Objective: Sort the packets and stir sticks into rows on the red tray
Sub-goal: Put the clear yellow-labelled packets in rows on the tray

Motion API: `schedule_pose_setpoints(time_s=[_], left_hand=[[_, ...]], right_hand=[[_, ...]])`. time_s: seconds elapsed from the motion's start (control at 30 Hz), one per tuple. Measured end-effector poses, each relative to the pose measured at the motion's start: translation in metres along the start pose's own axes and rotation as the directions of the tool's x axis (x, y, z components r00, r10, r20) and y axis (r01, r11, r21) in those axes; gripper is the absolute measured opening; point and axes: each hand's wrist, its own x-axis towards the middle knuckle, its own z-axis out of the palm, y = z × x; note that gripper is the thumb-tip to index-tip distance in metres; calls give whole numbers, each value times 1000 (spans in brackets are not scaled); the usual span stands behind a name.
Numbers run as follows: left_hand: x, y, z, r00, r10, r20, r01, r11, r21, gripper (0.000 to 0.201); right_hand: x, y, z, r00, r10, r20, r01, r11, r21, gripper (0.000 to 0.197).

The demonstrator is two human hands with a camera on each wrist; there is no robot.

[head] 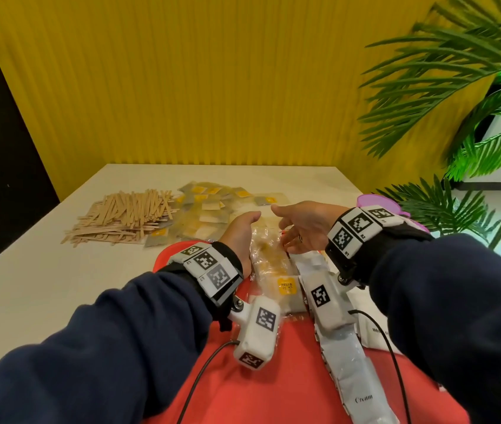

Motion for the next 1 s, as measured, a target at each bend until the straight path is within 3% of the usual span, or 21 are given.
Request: schedule_pose_setpoints(time_s=[0.13,0.27,0.33,0.37,0.5,0.57,0.67,0.8,0.9,1.0], left_hand=[[-16,6,3,999,-31,-16,31,999,-8,110],[-32,11,2,999,-24,-22,25,997,67,70],[-38,12,-2,998,-31,-46,37,991,131,33],[-42,13,-4,997,-39,-60,49,985,165,27],[-49,12,-17,983,-44,-178,107,924,368,37],[-56,10,-19,981,-88,-176,164,857,489,24],[-66,4,-19,976,-178,-123,213,692,689,6],[-75,-1,-16,977,-170,-126,195,487,852,19],[-81,-1,-14,976,-184,-114,185,433,882,23],[-84,0,-13,974,-206,-93,184,483,856,22]], right_hand=[[4,-3,-4,1000,-2,19,2,999,34,66],[2,-1,-5,999,-47,-5,47,998,-35,41],[-3,1,-7,991,-120,-61,97,950,-296,25],[-7,3,-7,986,-154,-63,107,879,-465,23],[-26,7,-2,975,-212,68,182,584,-791,9],[-32,9,-2,967,-206,148,226,439,-870,7],[-40,10,-2,955,-201,219,283,388,-877,10],[-51,12,-2,952,-154,264,301,329,-895,21],[-55,17,-2,952,-151,265,301,336,-892,26],[-61,21,-5,950,-179,257,304,336,-891,29]])
